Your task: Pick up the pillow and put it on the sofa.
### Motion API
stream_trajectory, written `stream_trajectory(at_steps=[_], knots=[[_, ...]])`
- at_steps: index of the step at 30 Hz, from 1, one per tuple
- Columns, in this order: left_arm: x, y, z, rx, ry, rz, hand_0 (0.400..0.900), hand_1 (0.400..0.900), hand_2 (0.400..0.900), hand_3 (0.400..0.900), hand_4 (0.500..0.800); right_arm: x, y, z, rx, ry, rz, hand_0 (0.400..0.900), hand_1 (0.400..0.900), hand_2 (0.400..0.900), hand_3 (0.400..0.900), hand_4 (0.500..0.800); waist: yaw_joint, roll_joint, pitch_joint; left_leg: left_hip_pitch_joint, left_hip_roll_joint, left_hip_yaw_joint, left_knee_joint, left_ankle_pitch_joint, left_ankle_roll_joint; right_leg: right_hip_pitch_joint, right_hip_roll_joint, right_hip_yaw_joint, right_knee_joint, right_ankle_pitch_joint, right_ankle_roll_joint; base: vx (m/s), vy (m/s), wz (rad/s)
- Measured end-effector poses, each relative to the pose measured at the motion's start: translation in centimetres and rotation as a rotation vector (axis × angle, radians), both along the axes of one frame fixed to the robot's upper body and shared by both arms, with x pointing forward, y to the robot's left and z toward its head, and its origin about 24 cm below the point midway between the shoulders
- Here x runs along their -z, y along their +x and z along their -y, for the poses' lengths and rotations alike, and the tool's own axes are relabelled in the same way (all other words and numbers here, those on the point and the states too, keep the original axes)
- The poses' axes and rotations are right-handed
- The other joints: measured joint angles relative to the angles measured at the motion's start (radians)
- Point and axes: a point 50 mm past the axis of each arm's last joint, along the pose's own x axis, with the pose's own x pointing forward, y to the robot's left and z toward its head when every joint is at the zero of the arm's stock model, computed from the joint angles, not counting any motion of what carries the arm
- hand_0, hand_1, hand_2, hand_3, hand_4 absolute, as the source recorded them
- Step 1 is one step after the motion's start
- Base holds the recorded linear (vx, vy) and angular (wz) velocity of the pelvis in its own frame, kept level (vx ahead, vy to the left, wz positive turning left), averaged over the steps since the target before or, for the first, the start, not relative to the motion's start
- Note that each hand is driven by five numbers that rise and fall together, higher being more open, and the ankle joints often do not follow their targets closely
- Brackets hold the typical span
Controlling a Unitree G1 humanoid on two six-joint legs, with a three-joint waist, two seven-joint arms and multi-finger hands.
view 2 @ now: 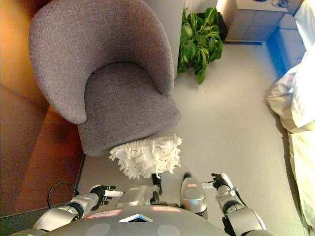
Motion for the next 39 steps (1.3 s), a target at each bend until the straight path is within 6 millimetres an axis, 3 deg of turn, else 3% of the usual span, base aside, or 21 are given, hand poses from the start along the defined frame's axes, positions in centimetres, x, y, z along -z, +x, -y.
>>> stream_trajectory(at_steps=[2, 4, 5, 7, 8, 9, 11, 15, 22, 27, 33, 39], knots=[[0.0, 0.0, -0.2, -0.003, 0.008, 0.012, 0.900, 0.900, 0.900, 0.900, 0.800, -0.1, 0.4, -0.1, -0.051, -0.040, 0.010, 0.900, 0.900, 0.900, 0.900, 0.800, 0.004, -0.013, -0.002, -0.002, 0.003, -0.012, 0.006, 0.002, -0.005, -0.002, -0.001, 0.008, -0.002, 0.010, 0.008, 0.03, -0.203, 0.33], [-0.1, 0.0, -0.5, 0.002, 0.018, 0.017, 0.900, 0.900, 0.900, 0.900, 0.800, -0.5, 1.4, -0.1, -0.124, -0.095, 0.017, 0.900, 0.900, 0.900, 0.900, 0.800, 0.032, -0.049, -0.014, -0.012, 0.004, -0.002, 0.021, 0.005, -0.031, 0.004, 0.005, -0.008, -0.001, 0.023, -0.011, -0.03, -0.161, 0.28], [-0.4, 0.4, -1.1, 0.027, 0.035, 0.018, 0.900, 0.900, 0.900, 0.900, 0.800, -1.0, 3.0, -0.3, -0.185, -0.136, 0.043, 0.900, 0.900, 0.900, 0.900, 0.800, 0.056, -0.093, -0.008, -0.037, -0.013, 0.000, 0.037, 0.006, -0.061, 0.022, 0.005, -0.019, -0.051, 0.126, -0.045, -0.10, -0.134, 0.27], [-0.4, 0.7, -0.8, 0.049, 0.026, 0.018, 0.900, 0.900, 0.900, 0.900, 0.800, -2.3, 5.7, 0.2, -0.236, -0.194, 0.088, 0.900, 0.900, 0.900, 0.900, 0.800, 0.071, -0.079, 0.009, -0.080, 0.005, -0.014, 0.071, 0.001, -0.084, 0.015, 0.024, -0.023, -0.080, 0.161, -0.067, -0.17, -0.129, 0.30], [-0.4, 0.9, -0.7, 0.062, 0.016, 0.018, 0.900, 0.900, 0.900, 0.900, 0.800, -3.8, 8.4, 0.7, -0.277, -0.247, 0.143, 0.900, 0.900, 0.900, 0.900, 0.800, 0.078, -0.068, 0.017, -0.124, 0.023, -0.017, 0.093, 0.001, -0.097, -0.009, 0.042, -0.027, -0.095, 0.177, -0.083, -0.13, -0.082, 0.23], [-0.5, 1.2, -0.5, 0.064, 0.012, 0.022, 0.900, 0.900, 0.900, 0.900, 0.800, -4.6, 9.7, 0.9, -0.294, -0.269, 0.163, 0.900, 0.900, 0.900, 0.900, 0.800, 0.080, -0.060, 0.023, -0.143, 0.028, -0.026, 0.104, 0.002, -0.105, -0.016, 0.048, -0.036, -0.102, 0.181, -0.088, -0.11, -0.099, 0.27], [-0.9, 3.2, -0.2, 0.085, 0.012, 0.060, 0.900, 0.900, 0.900, 0.900, 0.800, -8.4, 14.5, 2.0, -0.326, -0.353, 0.270, 0.900, 0.900, 0.900, 0.900, 0.800, 0.097, -0.031, 0.058, -0.201, 0.053, -0.045, 0.128, 0.005, -0.131, -0.046, 0.074, -0.055, -0.107, 0.184, -0.102, -0.12, -0.112, 0.33], [-1.9, 6.2, 0.2, 0.122, 0.015, 0.138, 0.900, 0.900, 0.900, 0.900, 0.800, -12.5, 18.6, 2.5, -0.329, -0.380, 0.384, 0.900, 0.900, 0.900, 0.900, 0.800, 0.101, -0.016, 0.099, -0.256, 0.074, -0.066, 0.131, 0.017, -0.151, -0.089, 0.091, -0.086, -0.101, 0.182, -0.105, -0.08, -0.077, 0.24], [-3.2, 9.6, 0.9, 0.153, 0.009, 0.227, 0.900, 0.900, 0.900, 0.900, 0.800, -15.1, 21.4, 1.2, -0.351, -0.307, 0.441, 0.900, 0.900, 0.900, 0.900, 0.800, 0.102, 0.004, 0.171, -0.317, 0.064, -0.090, 0.144, 0.038, -0.150, -0.134, 0.086, -0.094, -0.089, 0.185, -0.113, -0.06, -0.015, 0.13], [-4.8, 13.0, 1.8, 0.144, -0.018, 0.346, 0.900, 0.900, 0.900, 0.900, 0.800, -18.4, 24.0, 0.0, -0.384, -0.256, 0.487, 0.900, 0.900, 0.900, 0.900, 0.800, 0.125, 0.045, 0.246, -0.344, 0.050, -0.108, 0.147, 0.047, -0.140, -0.150, 0.082, -0.098, -0.085, 0.187, -0.115, -0.06, 0.006, 0.12], [-5.2, 13.8, 2.4, 0.129, -0.040, 0.397, 0.900, 0.900, 0.900, 0.900, 0.800, -22.1, 26.3, -1.3, -0.399, -0.213, 0.548, 0.900, 0.900, 0.900, 0.900, 0.800, 0.157, 0.059, 0.272, -0.380, 0.048, -0.121, 0.171, 0.046, -0.143, -0.183, 0.081, -0.105, -0.053, 0.175, -0.117, -0.05, 0.042, 0.07], [-5.3, 14.2, 3.2, 0.112, -0.069, 0.436, 0.900, 0.900, 0.900, 0.900, 0.800, -24.4, 27.5, -2.4, -0.401, -0.191, 0.599, 0.900, 0.900, 0.900, 0.900, 0.800, 0.159, 0.072, 0.298, -0.434, 0.043, -0.118, 0.208, 0.045, -0.148, -0.252, 0.062, -0.114, 0.033, 0.145, -0.118, -0.07, 0.077, 0.06]])
